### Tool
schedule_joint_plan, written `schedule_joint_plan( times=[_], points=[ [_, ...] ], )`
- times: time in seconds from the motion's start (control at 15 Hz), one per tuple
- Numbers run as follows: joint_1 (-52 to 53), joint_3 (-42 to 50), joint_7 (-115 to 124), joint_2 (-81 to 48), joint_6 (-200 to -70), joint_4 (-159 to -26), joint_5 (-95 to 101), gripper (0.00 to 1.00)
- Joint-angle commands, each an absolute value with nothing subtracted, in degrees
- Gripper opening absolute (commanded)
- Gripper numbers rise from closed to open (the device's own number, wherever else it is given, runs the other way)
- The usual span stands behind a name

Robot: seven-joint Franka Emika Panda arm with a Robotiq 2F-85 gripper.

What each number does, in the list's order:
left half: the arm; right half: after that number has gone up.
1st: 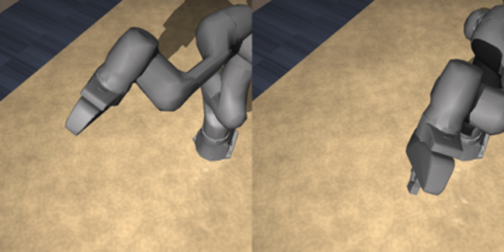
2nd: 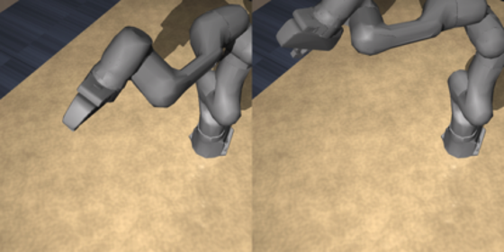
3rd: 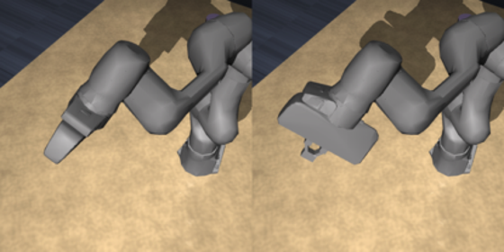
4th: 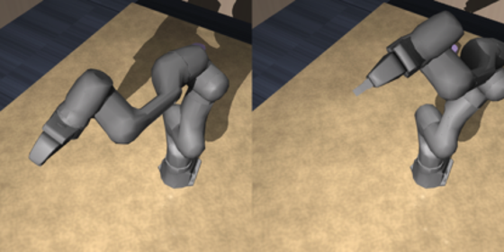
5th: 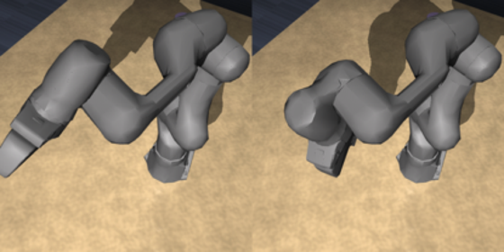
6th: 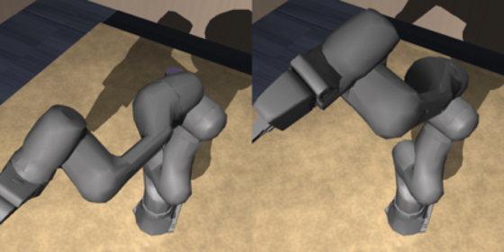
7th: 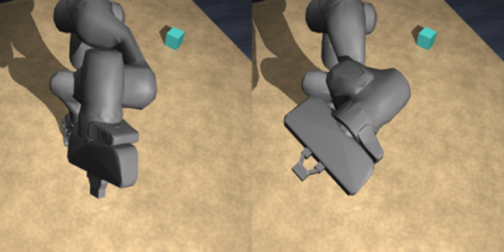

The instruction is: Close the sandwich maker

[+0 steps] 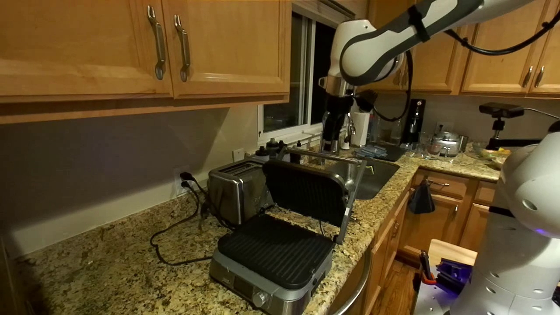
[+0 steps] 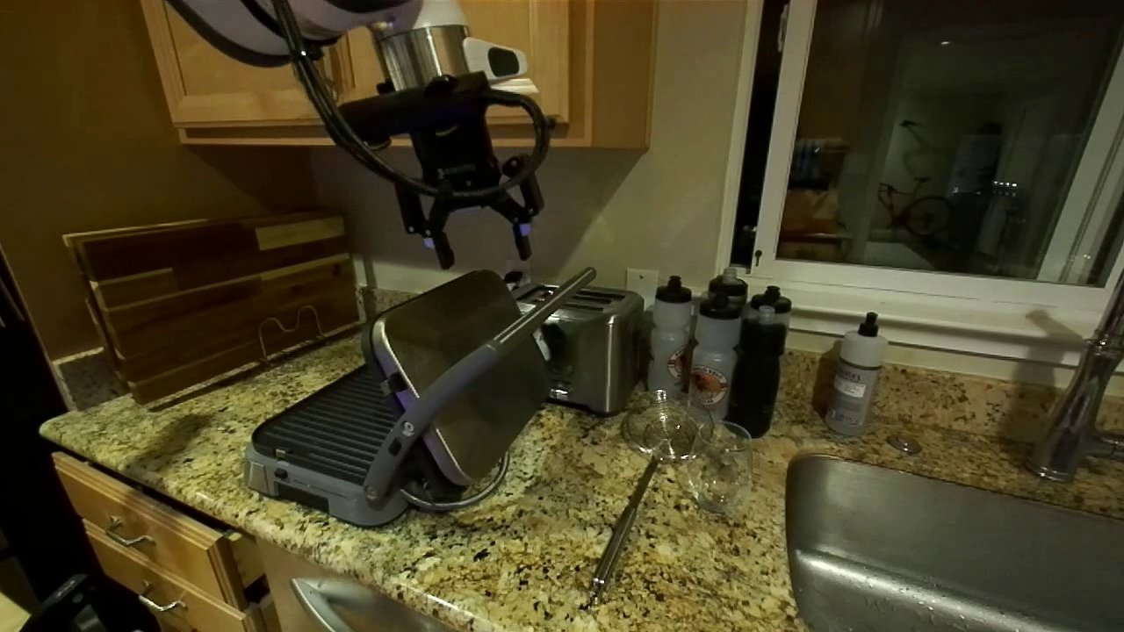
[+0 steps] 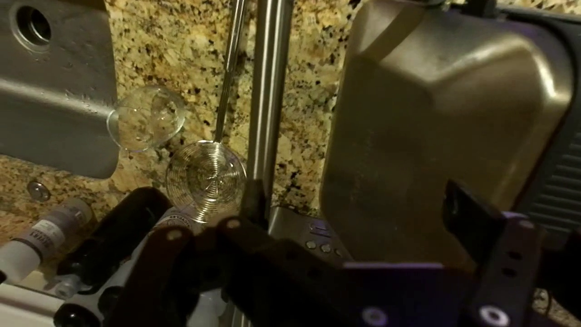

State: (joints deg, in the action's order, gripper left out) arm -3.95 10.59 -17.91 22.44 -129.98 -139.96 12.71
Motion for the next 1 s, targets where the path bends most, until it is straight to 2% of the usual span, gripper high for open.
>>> schedule_joint_plan(
  times=[0.0, 0.73, 0.8, 0.93],
  points=[
    [-5.30, 12.67, -20.93, 17.46, -136.28, -139.08, 11.75, 1.00],
    [-8.00, 14.81, -23.59, 5.28, -144.87, -135.23, 6.43, 1.00],
    [-8.19, 14.71, -23.82, 4.51, -144.82, -134.75, 6.10, 0.83],
    [-8.53, 14.57, -24.26, 3.34, -145.07, -134.30, 5.63, 0.67]
  ],
)
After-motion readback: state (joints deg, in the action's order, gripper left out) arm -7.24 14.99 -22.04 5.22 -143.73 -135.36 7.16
